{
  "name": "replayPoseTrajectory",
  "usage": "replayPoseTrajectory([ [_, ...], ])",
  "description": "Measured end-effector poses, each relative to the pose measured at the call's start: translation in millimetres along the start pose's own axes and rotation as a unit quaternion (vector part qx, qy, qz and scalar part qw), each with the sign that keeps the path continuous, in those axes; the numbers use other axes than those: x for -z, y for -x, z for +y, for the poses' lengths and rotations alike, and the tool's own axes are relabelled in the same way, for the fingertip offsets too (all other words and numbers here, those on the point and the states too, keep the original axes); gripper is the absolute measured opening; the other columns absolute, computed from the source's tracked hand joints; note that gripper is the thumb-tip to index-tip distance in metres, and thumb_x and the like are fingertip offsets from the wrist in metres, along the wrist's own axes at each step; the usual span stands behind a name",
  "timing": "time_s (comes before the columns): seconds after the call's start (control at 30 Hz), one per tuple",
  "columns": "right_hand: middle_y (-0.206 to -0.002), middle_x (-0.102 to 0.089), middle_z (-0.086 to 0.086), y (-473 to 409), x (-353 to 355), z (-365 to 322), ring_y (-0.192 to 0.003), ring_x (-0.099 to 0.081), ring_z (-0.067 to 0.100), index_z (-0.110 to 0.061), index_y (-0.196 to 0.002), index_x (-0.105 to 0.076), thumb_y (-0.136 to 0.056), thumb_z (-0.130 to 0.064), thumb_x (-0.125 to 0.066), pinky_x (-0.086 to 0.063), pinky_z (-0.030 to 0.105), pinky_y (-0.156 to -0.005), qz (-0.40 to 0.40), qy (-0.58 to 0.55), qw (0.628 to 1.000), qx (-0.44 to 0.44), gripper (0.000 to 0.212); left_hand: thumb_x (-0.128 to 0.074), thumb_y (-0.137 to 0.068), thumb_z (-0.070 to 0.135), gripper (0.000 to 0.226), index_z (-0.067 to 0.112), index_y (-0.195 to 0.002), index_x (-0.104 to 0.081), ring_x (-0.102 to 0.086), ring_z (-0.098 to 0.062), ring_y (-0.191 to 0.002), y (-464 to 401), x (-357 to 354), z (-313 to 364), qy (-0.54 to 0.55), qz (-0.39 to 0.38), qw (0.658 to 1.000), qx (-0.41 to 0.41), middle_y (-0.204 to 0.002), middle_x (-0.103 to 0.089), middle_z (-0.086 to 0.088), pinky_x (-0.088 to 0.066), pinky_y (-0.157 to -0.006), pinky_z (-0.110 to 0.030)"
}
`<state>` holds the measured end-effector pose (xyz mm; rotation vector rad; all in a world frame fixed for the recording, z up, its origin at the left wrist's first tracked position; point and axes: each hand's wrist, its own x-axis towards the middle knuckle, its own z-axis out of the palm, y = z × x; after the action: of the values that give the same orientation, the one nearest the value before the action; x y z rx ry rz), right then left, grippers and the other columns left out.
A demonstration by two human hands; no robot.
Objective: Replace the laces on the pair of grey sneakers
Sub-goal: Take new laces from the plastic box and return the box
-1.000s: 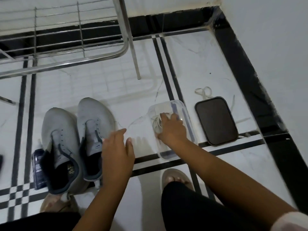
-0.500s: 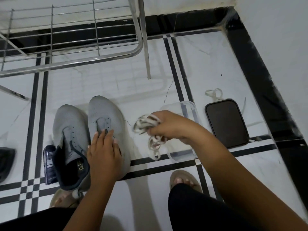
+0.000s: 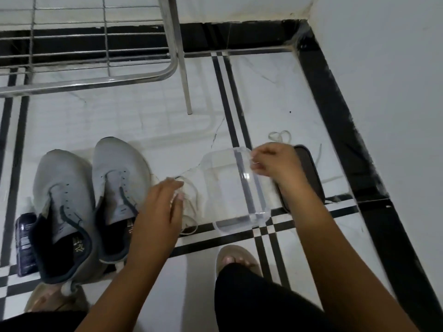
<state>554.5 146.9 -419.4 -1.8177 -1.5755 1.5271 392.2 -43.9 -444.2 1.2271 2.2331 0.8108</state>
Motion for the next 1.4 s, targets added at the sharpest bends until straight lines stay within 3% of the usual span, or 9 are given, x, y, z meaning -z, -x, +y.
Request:
replayPoseTrajectory([
  [0.27,-0.14,-0.042,0.017,-41.7,69.1,112.8,-0.129,-0.04,0.038,-0.008,-0.142,-0.029,-0.065,-0.059,-0.079,-0.035,0.052,-0.104,0.099,0.377,0.906,-0.161,0.105,-0.044,-0.099,0.035,0.042,0.031,-0.141,-0.043,-0.043,-0.015,-0.133,0.2,-43.2,25.4,-0.023,-0.189,0.979,0.073,-0.148,-0.041,0.001,-0.035,-0.105,-0.03],
  [0.5,-0.123,-0.046,0.015,-24.8,53.5,93.4,-0.108,-0.053,0.033,-0.008,-0.126,-0.045,-0.085,-0.034,-0.069,-0.045,0.041,-0.087,0.208,0.356,0.911,-0.001,0.054,-0.05,-0.098,0.03,0.051,0.025,-0.146,-0.036,-0.058,-0.014,-0.115,-3.1,-44.3,26.5,-0.028,-0.207,0.974,0.089,-0.142,-0.049,-0.001,-0.043,-0.099,-0.031],
  [0.67,-0.101,-0.059,0.001,13.1,21.4,67.9,-0.091,-0.058,0.015,-0.015,-0.115,-0.061,-0.097,-0.027,-0.052,-0.046,0.026,-0.078,0.064,0.21,0.964,0.148,0.024,-0.049,-0.098,0.031,0.045,0.023,-0.142,-0.042,-0.05,-0.018,-0.125,1.0,-43.1,29.0,-0.003,-0.167,0.983,0.076,-0.151,-0.037,-0.002,-0.043,-0.103,-0.036],
  [0.8,-0.067,-0.058,-0.012,28.4,8.2,59.9,-0.064,-0.054,0.001,-0.017,-0.084,-0.064,-0.098,-0.047,-0.044,-0.045,0.018,-0.067,-0.003,0.024,0.997,0.078,0.039,-0.041,-0.1,0.027,0.044,0.024,-0.145,-0.039,-0.025,-0.02,-0.143,-4.0,-48.1,48.6,-0.024,-0.071,0.997,-0.028,-0.157,-0.021,-0.004,-0.027,-0.112,-0.035],
  [1.0,-0.099,-0.073,0.003,10.8,21.5,63.9,-0.096,-0.069,0.016,-0.024,-0.097,-0.071,-0.1,-0.034,-0.045,-0.055,0.031,-0.087,-0.092,-0.143,0.984,-0.055,0.028,-0.031,-0.103,0.033,0.046,0.037,-0.149,-0.025,-0.002,-0.024,-0.149,-28.7,-78.8,88.4,-0.114,-0.185,0.957,-0.191,-0.161,-0.002,-0.003,-0.013,-0.119,-0.039],
  [1.13,-0.101,-0.071,0.004,-27.7,39.5,79.9,-0.1,-0.067,0.023,-0.015,-0.102,-0.067,-0.095,-0.017,-0.054,-0.051,0.03,-0.085,-0.002,-0.024,0.998,-0.05,0.015,-0.029,-0.103,0.039,0.038,0.036,-0.139,-0.041,0.0,-0.026,-0.149,-38.8,-90.9,93.5,-0.175,-0.205,0.942,-0.198,-0.162,0.0,0.0,-0.014,-0.119,-0.049],
  [1.23,-0.132,-0.053,0.009,-66.3,50.3,94.9,-0.122,-0.049,0.029,-0.018,-0.132,-0.052,-0.09,-0.039,-0.061,-0.043,0.036,-0.095,0.174,0.184,0.967,-0.032,0.048,-0.028,-0.103,0.038,0.039,0.034,-0.139,-0.041,0.001,-0.024,-0.149,-37.8,-95.0,93.8,-0.176,-0.206,0.941,-0.201,-0.162,0.002,0.0,-0.013,-0.119,-0.048],
  [1.33,-0.154,-0.018,0.01,-92.2,52.3,103.5,-0.14,-0.021,0.036,-0.03,-0.15,-0.016,-0.074,-0.068,-0.066,-0.03,0.056,-0.108,0.134,0.272,0.949,-0.09,0.098,-0.029,-0.103,0.035,0.04,0.034,-0.142,-0.037,0.002,-0.023,-0.149,-33.8,-97.8,95.1,-0.174,-0.206,0.942,-0.199,-0.162,0.005,0.002,-0.01,-0.119,-0.047],
  [1.4,-0.153,-0.017,0.011,-98.1,51.7,110.9,-0.137,-0.022,0.037,-0.031,-0.149,-0.021,-0.076,-0.067,-0.063,-0.031,0.054,-0.107,0.101,0.352,0.927,-0.081,0.091,-0.029,-0.103,0.035,0.041,0.034,-0.143,-0.035,0.002,-0.022,-0.149,-32.6,-100.1,97.0,-0.174,-0.208,0.941,-0.2,-0.161,0.007,0.003,-0.007,-0.118,-0.048],
])
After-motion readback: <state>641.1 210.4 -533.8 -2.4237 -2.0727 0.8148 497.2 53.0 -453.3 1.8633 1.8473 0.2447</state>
